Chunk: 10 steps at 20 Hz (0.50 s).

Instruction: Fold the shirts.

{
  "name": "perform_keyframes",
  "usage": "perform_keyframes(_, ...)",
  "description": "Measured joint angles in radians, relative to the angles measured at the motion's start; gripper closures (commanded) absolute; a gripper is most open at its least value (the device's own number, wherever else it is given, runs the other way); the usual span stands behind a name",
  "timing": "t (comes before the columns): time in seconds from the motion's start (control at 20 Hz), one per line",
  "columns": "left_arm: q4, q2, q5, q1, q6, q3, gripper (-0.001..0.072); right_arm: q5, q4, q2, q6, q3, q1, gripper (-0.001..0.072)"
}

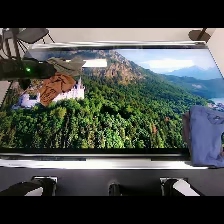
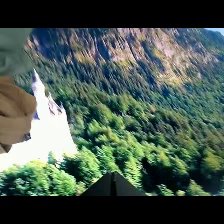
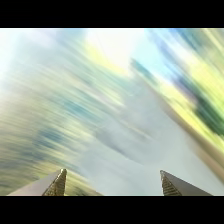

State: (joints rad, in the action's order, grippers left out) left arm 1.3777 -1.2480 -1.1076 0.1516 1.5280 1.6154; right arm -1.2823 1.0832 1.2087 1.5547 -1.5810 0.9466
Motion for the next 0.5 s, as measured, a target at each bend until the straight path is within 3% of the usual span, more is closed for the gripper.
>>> perform_keyframes(0.1, 0.148, -0.037, -0.021, 0.029, 0.056, 0.010, 0.0673, 0.028, -0.004, 0.003, -0.027, -0.059, -0.160, 0.0021)
perform_keyframes(0.15, 0.224, -0.061, -0.055, 0.041, 0.085, 0.010, 0.0577, 0.018, 0.044, 0.010, -0.024, -0.069, -0.270, 0.0026)
perform_keyframes(0.25, 0.306, -0.103, -0.150, 0.055, 0.124, -0.014, 0.0022, -0.035, 0.176, 0.035, 0.022, -0.056, -0.492, 0.0036)
perform_keyframes(0.35, 0.309, -0.117, -0.246, 0.064, 0.149, -0.101, -0.0005, -0.098, 0.274, 0.072, 0.059, -0.004, -0.671, 0.0035)
perform_keyframes(0.5, 0.220, -0.057, -0.253, 0.072, 0.169, -0.324, -0.0001, -0.175, 0.292, 0.123, 0.085, 0.110, -0.843, 0.0035)
